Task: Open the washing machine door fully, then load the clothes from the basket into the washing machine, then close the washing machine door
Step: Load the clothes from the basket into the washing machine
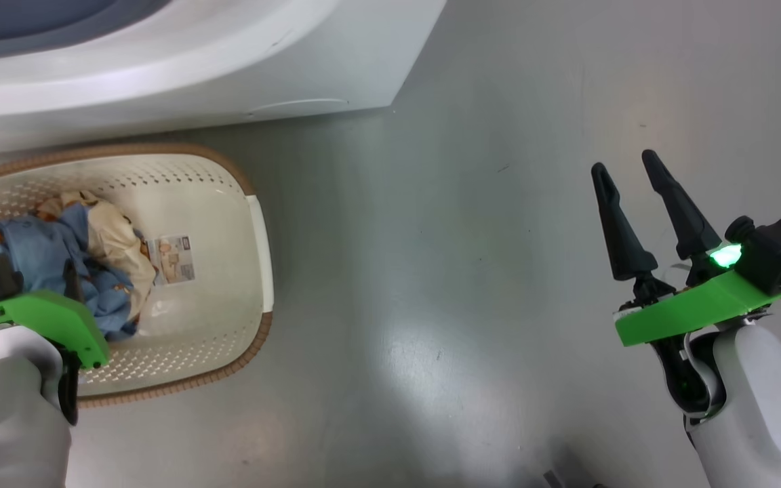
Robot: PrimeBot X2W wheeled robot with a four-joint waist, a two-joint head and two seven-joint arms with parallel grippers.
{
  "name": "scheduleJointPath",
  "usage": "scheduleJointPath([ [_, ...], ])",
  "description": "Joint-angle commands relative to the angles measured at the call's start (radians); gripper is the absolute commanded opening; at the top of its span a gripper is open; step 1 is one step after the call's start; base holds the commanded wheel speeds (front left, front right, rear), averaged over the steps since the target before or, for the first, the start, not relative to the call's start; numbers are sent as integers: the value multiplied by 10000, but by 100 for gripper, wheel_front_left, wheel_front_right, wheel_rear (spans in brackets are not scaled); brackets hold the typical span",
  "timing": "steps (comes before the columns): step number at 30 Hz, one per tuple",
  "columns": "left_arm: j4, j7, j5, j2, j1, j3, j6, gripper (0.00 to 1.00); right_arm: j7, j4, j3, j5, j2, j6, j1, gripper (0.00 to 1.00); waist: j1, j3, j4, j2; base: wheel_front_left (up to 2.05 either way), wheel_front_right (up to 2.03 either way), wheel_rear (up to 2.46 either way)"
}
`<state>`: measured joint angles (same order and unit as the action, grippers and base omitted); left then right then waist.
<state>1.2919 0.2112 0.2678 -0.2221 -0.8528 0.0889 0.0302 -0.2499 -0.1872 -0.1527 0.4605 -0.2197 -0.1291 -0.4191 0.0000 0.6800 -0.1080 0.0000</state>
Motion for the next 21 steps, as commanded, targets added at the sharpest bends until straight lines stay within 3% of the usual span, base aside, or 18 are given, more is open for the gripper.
scheduleJointPath([
  [1,-33,-59,67,-544,29,-213,-129,100,-118,263,-248,-93,16,-16,17,100,0,130,-32,0,0,0,0],
  [21,-13,-1145,299,-874,-440,-111,-687,100,-118,534,-311,-179,2,-16,-281,100,0,943,-182,0,0,0,0],
])
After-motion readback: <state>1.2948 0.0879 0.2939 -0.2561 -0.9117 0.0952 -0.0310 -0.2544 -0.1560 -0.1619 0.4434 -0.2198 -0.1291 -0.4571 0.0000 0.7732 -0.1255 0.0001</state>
